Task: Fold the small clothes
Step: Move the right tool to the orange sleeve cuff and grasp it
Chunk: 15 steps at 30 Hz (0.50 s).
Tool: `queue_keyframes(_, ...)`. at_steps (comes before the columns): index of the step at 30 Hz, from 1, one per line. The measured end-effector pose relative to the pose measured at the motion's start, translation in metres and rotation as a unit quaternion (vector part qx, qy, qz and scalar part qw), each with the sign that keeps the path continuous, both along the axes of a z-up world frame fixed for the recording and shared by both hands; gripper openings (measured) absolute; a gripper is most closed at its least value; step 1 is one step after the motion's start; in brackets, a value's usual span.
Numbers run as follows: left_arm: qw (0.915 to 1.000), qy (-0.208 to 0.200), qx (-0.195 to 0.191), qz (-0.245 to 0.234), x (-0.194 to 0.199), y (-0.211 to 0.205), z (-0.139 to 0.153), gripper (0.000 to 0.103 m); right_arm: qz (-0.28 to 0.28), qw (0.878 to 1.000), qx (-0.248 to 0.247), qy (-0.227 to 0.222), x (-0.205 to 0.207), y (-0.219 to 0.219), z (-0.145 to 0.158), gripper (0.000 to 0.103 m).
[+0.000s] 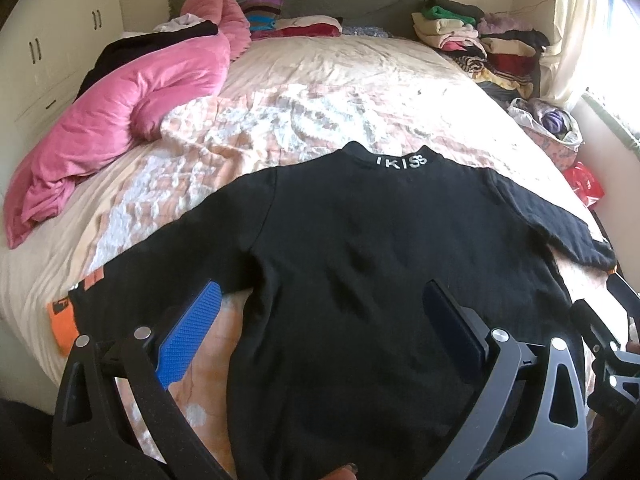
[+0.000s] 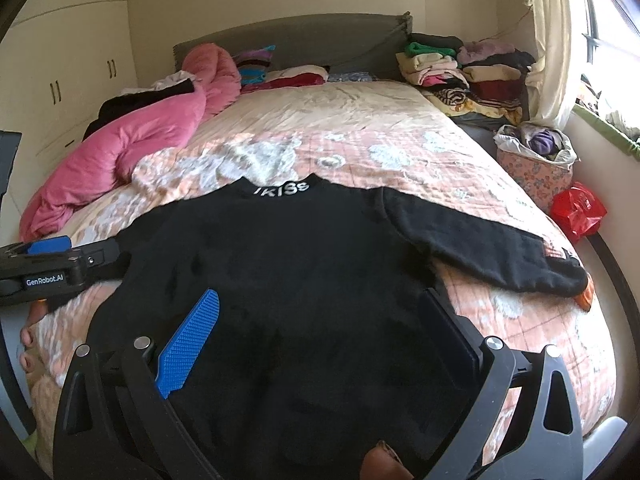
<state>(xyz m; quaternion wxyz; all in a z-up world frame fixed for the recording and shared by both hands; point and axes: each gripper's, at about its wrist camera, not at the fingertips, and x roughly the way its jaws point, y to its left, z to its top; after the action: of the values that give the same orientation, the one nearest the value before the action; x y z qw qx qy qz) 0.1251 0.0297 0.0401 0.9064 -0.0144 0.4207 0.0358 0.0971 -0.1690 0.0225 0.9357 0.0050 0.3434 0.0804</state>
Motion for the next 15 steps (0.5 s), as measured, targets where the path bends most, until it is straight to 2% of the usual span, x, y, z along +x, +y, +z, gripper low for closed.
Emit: queue_keyframes(15,0.9997,-0.004,-0.017,-0.015,0.052,-0.021,0.016,0.095,-0.048,0.998,0.035,-0.010,0.040,-0.031,0.015,0.099)
